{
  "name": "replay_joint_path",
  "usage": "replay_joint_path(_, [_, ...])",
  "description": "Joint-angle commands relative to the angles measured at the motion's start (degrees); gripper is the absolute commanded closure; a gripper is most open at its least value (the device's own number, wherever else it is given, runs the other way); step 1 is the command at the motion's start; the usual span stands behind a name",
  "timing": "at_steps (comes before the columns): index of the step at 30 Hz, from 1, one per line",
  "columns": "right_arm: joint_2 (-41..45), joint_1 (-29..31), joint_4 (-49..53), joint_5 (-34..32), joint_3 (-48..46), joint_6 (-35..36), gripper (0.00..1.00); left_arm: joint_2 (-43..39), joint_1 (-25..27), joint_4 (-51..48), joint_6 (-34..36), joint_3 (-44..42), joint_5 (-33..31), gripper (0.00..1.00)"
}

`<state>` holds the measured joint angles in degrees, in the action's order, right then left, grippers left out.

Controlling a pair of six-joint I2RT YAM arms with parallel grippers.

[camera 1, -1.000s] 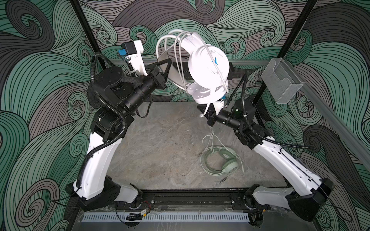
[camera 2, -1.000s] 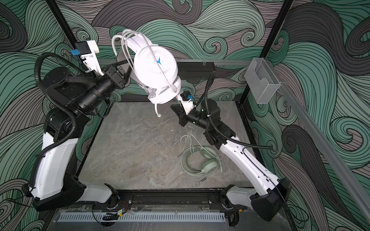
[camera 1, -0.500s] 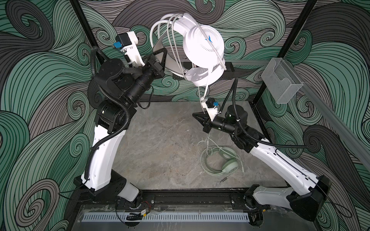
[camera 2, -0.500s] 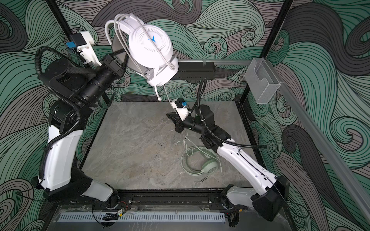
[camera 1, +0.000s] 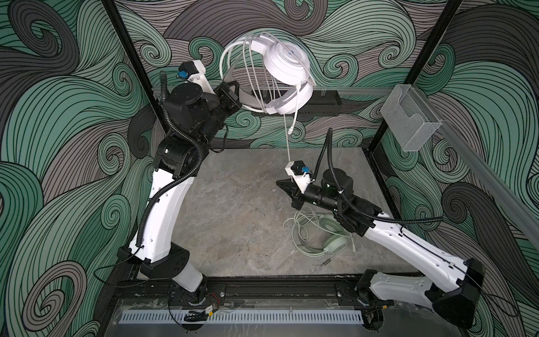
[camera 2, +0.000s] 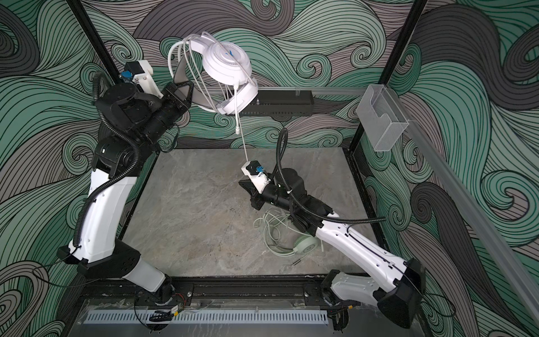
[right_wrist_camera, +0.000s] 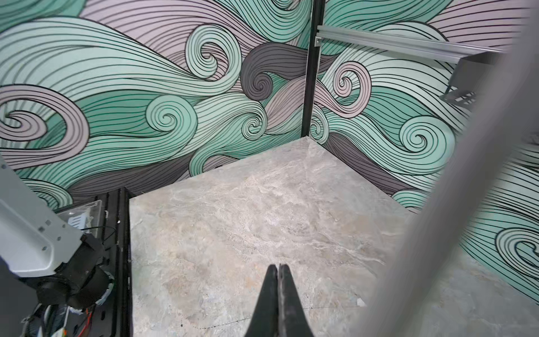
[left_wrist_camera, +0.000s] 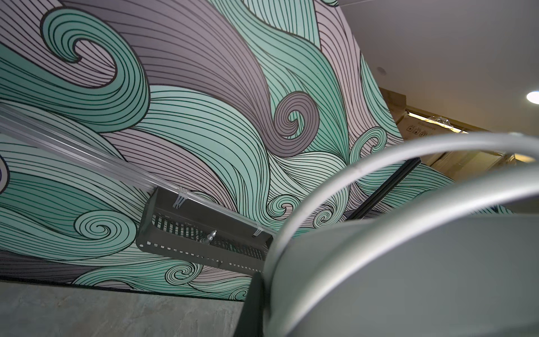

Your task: Wrap the headphones

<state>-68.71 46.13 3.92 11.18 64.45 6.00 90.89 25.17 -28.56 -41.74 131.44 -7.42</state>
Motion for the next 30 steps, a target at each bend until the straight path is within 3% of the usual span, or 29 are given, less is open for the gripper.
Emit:
replay_joint_path(1, [-1.89,0.23,5.12,-6.39,-1.43,1.53,1.0,-2.02,-1.09,9.57,-8.84,0.36,-2.46,1.0])
replay_joint_path(14, [-5.55,-4.0,6.4,-8.21,-0.98,-4.68,1.0,-3.69,-0.9,10.89,-13.2,-2.82,-0.11,1.0])
replay_joint_path(21, [-8.02,-4.38,9.01,-7.22,0.67,-5.98,1.0,-3.12,-0.64,10.5,-19.14,-2.63,2.85,1.0])
replay_joint_path(30, [-6.44,-0.46,10.89,-6.41,0.83,-4.21,1.0,-0.26,-0.52,9.35,-17.97,-2.45,-3.72,1.0])
